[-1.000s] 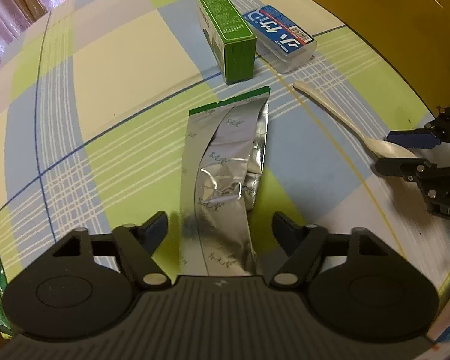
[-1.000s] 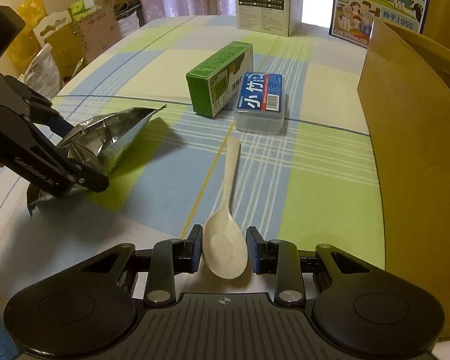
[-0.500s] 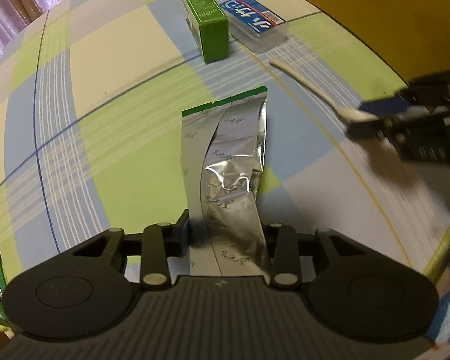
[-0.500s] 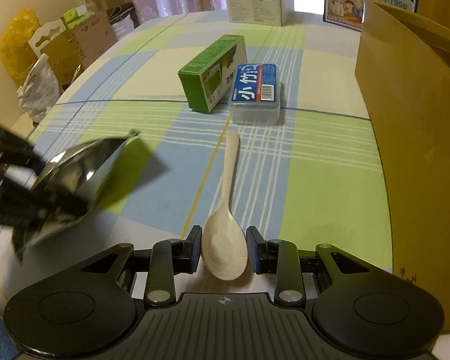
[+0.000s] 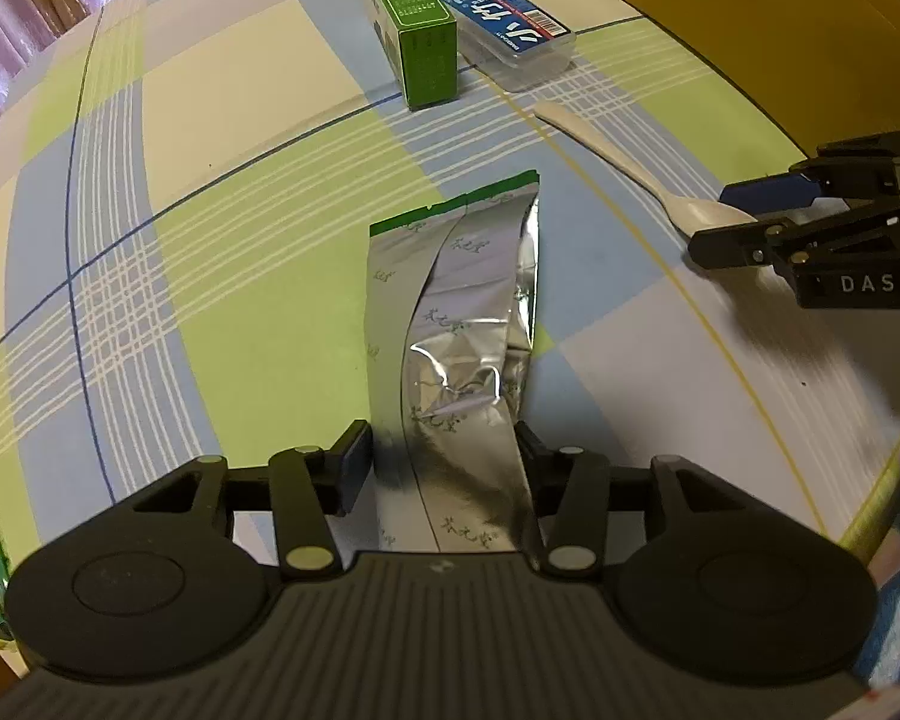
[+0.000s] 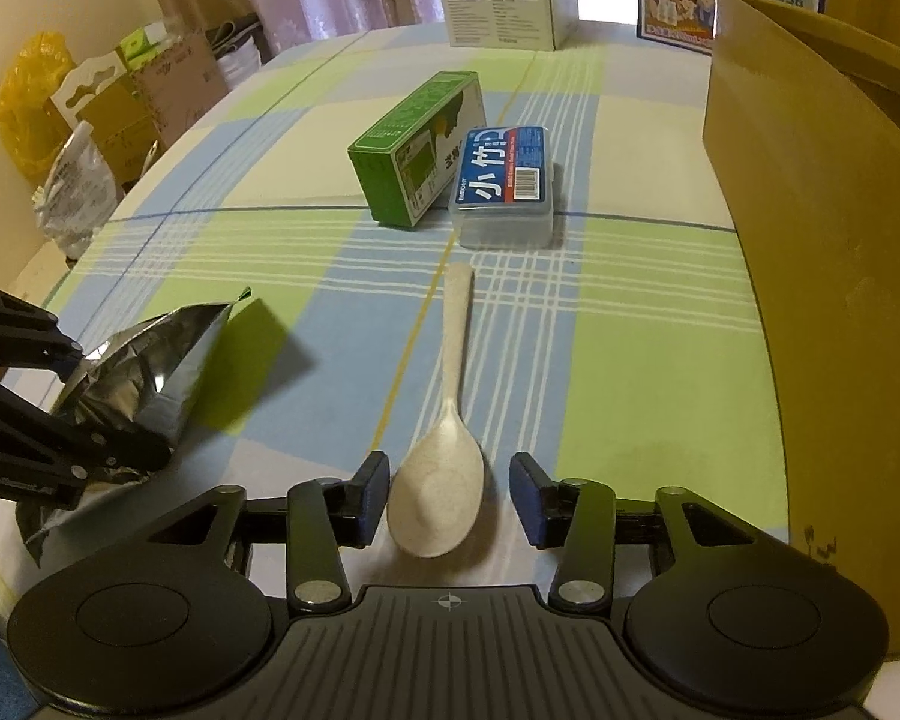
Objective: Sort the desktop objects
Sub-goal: 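Lift the foil bag and white spoon off the table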
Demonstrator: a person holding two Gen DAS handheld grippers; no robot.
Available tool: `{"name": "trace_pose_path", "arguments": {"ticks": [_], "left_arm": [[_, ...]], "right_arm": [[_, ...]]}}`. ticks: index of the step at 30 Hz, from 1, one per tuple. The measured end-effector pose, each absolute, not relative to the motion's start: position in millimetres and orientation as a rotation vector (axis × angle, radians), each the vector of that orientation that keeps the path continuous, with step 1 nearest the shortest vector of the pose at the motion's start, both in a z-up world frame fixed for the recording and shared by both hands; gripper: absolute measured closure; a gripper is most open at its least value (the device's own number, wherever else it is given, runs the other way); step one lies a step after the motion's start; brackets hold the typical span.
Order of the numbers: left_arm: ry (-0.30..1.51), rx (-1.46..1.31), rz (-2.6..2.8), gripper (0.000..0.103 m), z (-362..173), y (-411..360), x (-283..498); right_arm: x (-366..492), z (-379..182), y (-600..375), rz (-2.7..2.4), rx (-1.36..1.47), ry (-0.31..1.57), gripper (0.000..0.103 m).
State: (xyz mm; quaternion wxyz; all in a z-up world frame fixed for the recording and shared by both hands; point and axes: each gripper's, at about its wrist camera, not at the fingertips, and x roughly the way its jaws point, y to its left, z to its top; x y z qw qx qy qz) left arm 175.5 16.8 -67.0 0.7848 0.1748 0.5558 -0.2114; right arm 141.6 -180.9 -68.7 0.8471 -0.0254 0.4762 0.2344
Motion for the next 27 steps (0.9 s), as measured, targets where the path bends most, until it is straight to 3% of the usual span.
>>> {"name": "trace_pose_path", "arguments": {"ticks": [9,11,19,27], "left_arm": [[1.206,0.346,-0.452,0.057,-68,18,179],[1.205,0.339,-0.453,0.059,-68,19,179],[1.178,0.336,-0.469,0.072,-62,17,170],[1.157,0.301,-0.473,0.073,-57,21,163]], "right_arm": [[133,-71,-165,0.488,-0.187,0.971,0.061],[131,-72,-162,0.484,-0.216,0.961,0.073],[130,-65,-168,0.492,-0.167,0.937,0.074],[128,-57,-167,0.496,-0.160,0.881,0.074]]}}
